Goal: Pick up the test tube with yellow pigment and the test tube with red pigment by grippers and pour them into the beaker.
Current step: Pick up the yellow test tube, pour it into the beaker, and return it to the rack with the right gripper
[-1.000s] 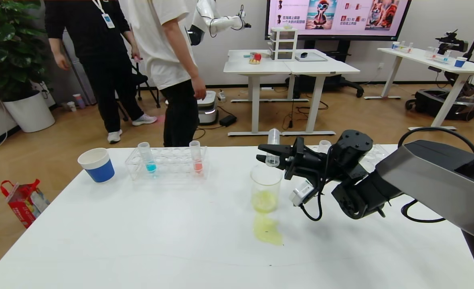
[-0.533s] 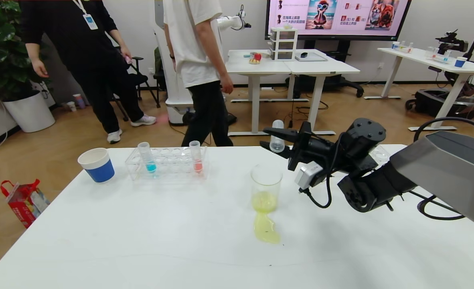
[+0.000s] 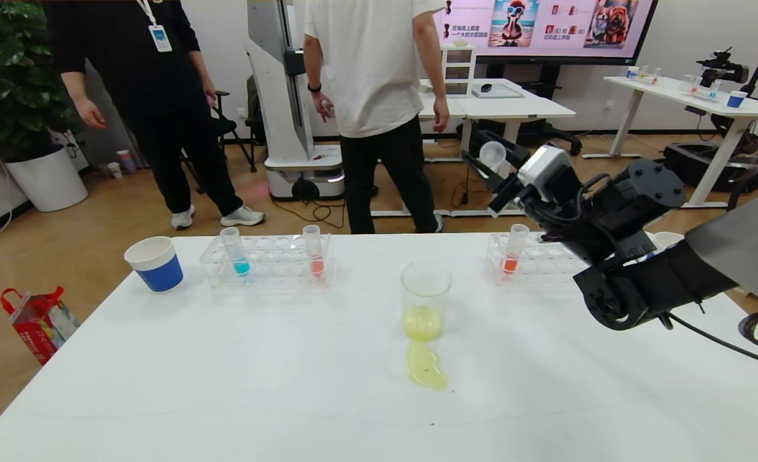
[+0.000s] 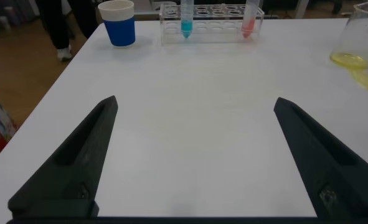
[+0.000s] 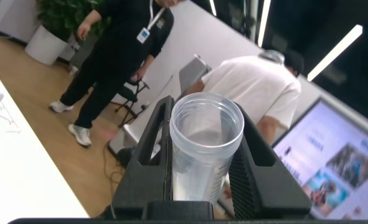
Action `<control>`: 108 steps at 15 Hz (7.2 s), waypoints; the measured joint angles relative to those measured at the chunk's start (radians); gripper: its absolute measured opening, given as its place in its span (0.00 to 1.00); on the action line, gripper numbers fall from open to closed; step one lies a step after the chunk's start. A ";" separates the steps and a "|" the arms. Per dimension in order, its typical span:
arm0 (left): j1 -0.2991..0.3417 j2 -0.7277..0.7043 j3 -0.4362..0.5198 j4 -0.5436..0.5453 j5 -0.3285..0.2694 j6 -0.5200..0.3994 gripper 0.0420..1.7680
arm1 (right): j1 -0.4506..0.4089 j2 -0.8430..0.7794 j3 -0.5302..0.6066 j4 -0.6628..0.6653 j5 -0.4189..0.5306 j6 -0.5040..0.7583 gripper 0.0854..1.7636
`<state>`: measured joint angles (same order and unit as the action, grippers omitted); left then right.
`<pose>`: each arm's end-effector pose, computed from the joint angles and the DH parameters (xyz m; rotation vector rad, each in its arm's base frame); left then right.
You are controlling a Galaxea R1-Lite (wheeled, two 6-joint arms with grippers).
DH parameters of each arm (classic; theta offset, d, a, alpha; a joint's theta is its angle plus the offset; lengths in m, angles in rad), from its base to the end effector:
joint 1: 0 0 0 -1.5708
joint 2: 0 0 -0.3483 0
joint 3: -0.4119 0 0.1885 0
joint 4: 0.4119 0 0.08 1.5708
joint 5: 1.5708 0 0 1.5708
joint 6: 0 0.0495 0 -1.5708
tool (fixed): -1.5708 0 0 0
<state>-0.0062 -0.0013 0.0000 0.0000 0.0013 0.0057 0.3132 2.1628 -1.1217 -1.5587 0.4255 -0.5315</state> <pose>-0.0462 0.0004 0.0754 0.0057 -0.0013 -0.0049 0.4270 0.1598 0.2400 -0.5249 -0.7083 0.5647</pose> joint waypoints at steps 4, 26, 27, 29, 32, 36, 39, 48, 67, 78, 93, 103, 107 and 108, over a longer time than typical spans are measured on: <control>0.000 0.000 0.000 0.000 0.000 0.000 0.99 | -0.013 -0.082 0.189 -0.001 -0.187 0.283 0.26; 0.000 0.000 0.000 0.000 0.000 0.000 0.99 | -0.605 -0.151 0.003 0.654 -0.390 0.398 0.26; 0.000 0.000 0.000 0.000 0.000 0.000 0.99 | -0.615 -0.133 -0.012 0.654 -0.390 0.399 0.26; 0.000 0.000 0.000 0.000 0.000 0.000 0.99 | -0.628 -0.100 -0.024 0.645 -0.389 0.399 0.26; 0.000 0.000 0.000 0.000 0.000 0.000 0.99 | -0.638 -0.046 -0.030 0.593 -0.388 0.400 0.26; 0.000 0.000 0.000 0.000 0.000 0.001 0.99 | -0.637 0.033 -0.033 0.515 -0.382 0.451 0.26; 0.000 0.000 0.000 0.000 0.000 0.000 0.99 | -0.637 0.073 -0.034 0.512 -0.381 0.457 0.26; 0.000 0.000 0.000 0.000 0.000 0.000 0.99 | -0.643 0.101 -0.025 0.511 -0.381 0.458 0.26; 0.000 0.000 0.000 0.000 0.000 0.000 0.99 | -0.596 0.070 -0.010 0.435 -0.373 0.489 0.98; 0.000 0.000 0.000 0.000 0.000 0.000 0.99 | -0.289 -0.279 0.217 0.486 -0.388 0.515 0.98; 0.000 0.000 0.000 0.000 0.000 0.000 0.99 | -0.289 -1.295 0.701 0.599 -0.390 0.510 0.98; 0.000 0.000 0.000 0.000 0.000 0.001 0.99 | -0.315 -2.026 0.749 1.277 -0.380 0.480 0.98; 0.000 0.000 0.000 0.000 0.000 0.000 0.99 | -0.310 -2.141 0.944 1.214 -0.375 0.451 0.98; 0.000 0.000 0.000 0.000 0.000 0.000 0.99 | -0.309 -2.151 1.008 1.196 -0.373 0.449 0.98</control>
<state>-0.0062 -0.0013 0.0000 0.0000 0.0013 0.0062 0.0043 0.0119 -0.1138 -0.3628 0.0523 -0.0821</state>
